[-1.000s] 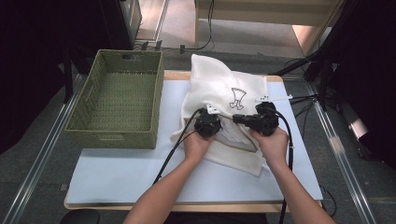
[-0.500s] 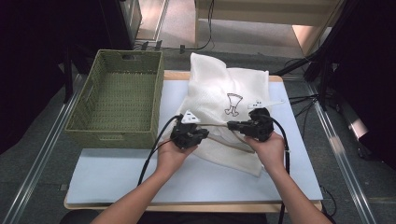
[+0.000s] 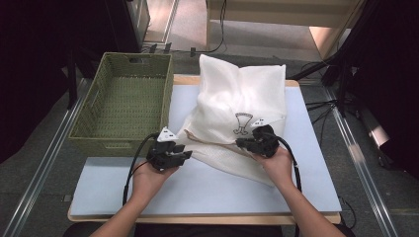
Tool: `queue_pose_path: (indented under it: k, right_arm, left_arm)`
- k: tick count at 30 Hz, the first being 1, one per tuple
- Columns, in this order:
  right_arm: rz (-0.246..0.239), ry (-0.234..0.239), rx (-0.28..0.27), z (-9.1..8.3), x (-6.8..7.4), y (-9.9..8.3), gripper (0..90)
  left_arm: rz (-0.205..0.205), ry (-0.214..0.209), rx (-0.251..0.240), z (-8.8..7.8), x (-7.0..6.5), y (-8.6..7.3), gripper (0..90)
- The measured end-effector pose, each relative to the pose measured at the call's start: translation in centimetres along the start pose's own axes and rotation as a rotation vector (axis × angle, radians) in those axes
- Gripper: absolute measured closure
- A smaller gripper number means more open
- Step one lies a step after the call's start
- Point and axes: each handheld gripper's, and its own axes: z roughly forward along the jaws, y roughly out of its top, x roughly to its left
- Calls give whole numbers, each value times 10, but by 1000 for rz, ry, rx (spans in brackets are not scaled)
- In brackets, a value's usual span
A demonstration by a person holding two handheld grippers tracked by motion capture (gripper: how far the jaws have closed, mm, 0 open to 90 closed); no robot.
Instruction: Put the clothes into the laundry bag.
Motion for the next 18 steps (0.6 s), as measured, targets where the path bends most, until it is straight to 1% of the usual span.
queue_pose_path:
  k: [2, 3, 5, 7, 8, 10, 11, 13, 14, 15, 16, 17, 18]
  right_arm:
    - [14, 4, 3, 3, -4, -3, 898]
    - [16, 4, 5, 4, -6, -4, 898]
    - [12, -3, 10, 6, -10, -5, 898]
    - [24, 0, 20, 9, -13, -6, 898]
    - [22, -1, 25, 10, -14, -6, 898]
    - [24, -5, 40, 14, -16, -7, 898]
    - [32, -1, 50, 15, -16, -7, 898]
    - [31, 0, 50, 16, -16, -7, 897]
    - [33, -1, 49, 15, -16, -6, 897]
    - [34, 1, 49, 15, -15, -6, 896]
    - [37, 2, 50, 14, -15, -6, 896]
    - [36, 3, 51, 14, -15, -6, 895]
    - [38, 4, 52, 14, -15, -6, 895]
  left_arm:
    - [-7, 23, 7, -2, 3, -5, 574]
    - [-21, 26, 11, -3, 6, -8, 563]
    - [-31, 34, 18, -3, 9, -12, 535]
    - [-38, 27, 26, 0, 11, -15, 518]
    - [-33, 23, 28, 1, 11, -15, 512]
    - [-29, 17, 11, 5, 11, -14, 504]
    - [-31, 12, 0, 7, 10, -12, 501]
    - [-30, 46, -8, 11, 7, -10, 492]
    - [-33, 43, -16, 12, 7, -10, 494]
    - [-42, 37, -13, 12, 8, -9, 497]
    - [-49, 13, -21, 10, 7, -9, 498]
    - [-49, -1, -24, 9, 6, -8, 509]
    - [-34, -5, -26, 8, 2, -8, 509]
